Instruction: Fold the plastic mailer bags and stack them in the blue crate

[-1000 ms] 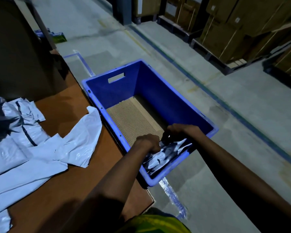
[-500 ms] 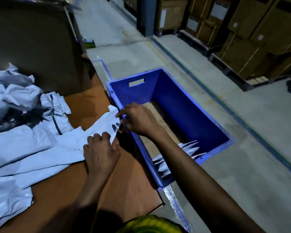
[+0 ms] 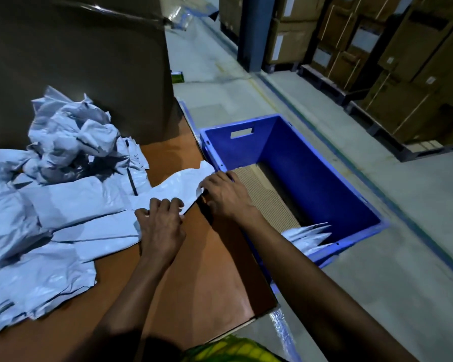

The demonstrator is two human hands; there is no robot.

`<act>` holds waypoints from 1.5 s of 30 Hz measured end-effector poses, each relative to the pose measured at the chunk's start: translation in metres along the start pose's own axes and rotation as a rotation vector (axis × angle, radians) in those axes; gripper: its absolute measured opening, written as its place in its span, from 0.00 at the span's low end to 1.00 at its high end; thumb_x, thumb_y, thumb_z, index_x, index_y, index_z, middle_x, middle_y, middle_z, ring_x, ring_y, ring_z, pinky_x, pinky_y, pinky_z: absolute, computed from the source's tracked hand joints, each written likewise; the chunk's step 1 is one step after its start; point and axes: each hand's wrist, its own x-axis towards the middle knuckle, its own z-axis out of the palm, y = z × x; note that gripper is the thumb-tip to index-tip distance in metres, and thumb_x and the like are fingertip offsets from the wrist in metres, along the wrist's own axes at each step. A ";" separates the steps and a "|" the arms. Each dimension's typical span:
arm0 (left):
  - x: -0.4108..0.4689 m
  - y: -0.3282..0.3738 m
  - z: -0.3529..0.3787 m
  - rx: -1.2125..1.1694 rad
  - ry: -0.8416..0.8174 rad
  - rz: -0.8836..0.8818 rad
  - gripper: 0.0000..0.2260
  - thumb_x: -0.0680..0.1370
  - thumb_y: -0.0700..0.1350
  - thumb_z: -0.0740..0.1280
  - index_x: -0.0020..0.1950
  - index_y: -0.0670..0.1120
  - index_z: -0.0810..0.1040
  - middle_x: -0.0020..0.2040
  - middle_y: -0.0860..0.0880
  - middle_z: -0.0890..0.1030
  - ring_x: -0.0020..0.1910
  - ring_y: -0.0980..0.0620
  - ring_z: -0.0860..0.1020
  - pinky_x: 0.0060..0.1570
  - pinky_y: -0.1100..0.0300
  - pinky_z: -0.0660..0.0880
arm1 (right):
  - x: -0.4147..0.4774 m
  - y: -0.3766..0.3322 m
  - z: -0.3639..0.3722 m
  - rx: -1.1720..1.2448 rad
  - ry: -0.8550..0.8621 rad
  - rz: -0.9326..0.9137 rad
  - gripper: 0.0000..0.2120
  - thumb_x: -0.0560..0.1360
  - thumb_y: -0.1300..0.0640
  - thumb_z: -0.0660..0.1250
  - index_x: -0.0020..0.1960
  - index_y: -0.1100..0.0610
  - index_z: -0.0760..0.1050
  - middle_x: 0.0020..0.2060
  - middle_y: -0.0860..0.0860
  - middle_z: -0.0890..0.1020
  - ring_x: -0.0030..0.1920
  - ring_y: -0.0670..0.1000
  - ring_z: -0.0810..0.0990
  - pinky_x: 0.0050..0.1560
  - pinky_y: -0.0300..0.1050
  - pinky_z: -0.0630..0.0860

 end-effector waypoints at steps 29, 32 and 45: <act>-0.118 -0.073 -0.051 -0.354 -0.017 0.301 0.23 0.75 0.41 0.57 0.68 0.49 0.80 0.68 0.46 0.79 0.70 0.42 0.73 0.68 0.46 0.66 | -0.157 -0.174 -0.019 0.192 0.526 0.326 0.07 0.83 0.53 0.68 0.55 0.53 0.84 0.57 0.50 0.84 0.56 0.53 0.80 0.55 0.52 0.74; -0.112 -0.071 -0.031 -0.270 -0.210 0.328 0.25 0.80 0.48 0.51 0.73 0.48 0.77 0.76 0.45 0.73 0.76 0.40 0.69 0.73 0.41 0.66 | -0.144 -0.180 -0.014 0.279 0.431 0.319 0.11 0.82 0.53 0.65 0.59 0.55 0.83 0.60 0.51 0.83 0.58 0.54 0.79 0.55 0.52 0.76; -0.157 -0.100 -0.029 -0.316 -0.210 0.352 0.21 0.81 0.47 0.58 0.71 0.47 0.78 0.75 0.47 0.75 0.67 0.42 0.73 0.63 0.44 0.74 | -0.177 -0.205 -0.012 0.350 0.365 0.317 0.14 0.79 0.54 0.64 0.56 0.58 0.86 0.55 0.51 0.87 0.53 0.53 0.81 0.51 0.50 0.80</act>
